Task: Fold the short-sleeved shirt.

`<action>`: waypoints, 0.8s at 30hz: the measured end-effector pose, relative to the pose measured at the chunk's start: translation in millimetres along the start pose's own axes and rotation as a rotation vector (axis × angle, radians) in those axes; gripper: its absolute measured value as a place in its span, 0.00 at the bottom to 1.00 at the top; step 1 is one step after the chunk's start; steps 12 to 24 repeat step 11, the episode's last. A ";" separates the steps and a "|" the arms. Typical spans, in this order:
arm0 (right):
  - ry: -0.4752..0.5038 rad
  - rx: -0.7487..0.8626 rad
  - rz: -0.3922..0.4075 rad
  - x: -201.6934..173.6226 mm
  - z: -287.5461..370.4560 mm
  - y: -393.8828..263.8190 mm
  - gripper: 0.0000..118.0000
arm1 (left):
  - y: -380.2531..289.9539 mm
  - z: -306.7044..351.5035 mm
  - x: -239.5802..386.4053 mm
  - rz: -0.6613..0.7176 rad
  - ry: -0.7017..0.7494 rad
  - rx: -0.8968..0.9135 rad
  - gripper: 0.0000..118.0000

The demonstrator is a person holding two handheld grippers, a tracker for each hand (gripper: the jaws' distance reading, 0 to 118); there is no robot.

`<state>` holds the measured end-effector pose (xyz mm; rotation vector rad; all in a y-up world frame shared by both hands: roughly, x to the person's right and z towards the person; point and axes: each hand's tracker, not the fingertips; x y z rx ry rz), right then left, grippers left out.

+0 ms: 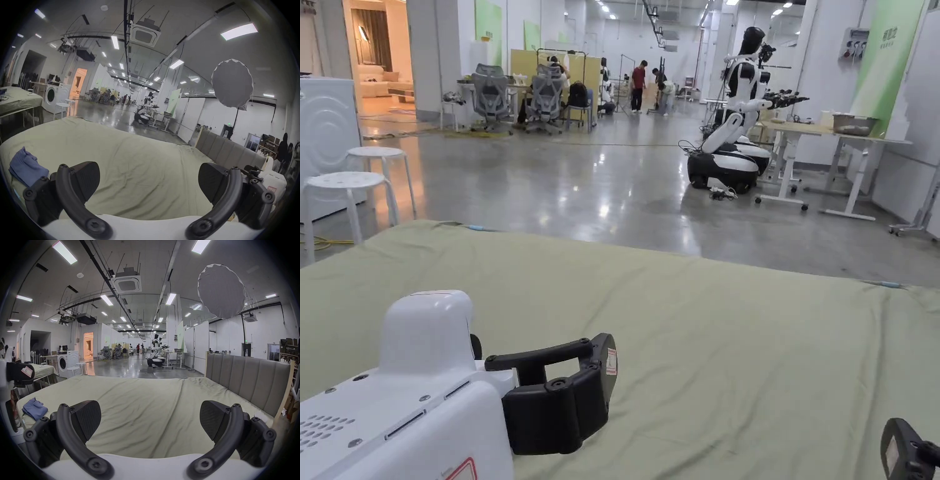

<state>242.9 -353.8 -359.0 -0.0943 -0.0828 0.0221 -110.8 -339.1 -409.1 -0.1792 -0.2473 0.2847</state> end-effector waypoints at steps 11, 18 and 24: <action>0.029 -0.022 -0.026 -3.8 2.1 2.3 1.00 | -5.3 -4.2 -0.8 -0.045 0.101 -0.049 1.00; 0.029 -0.022 -0.026 -3.8 2.1 2.3 1.00 | -5.3 -4.2 -0.8 -0.045 0.101 -0.049 1.00; 0.029 -0.022 -0.026 -3.8 2.1 2.3 1.00 | -5.3 -4.2 -0.8 -0.045 0.101 -0.049 1.00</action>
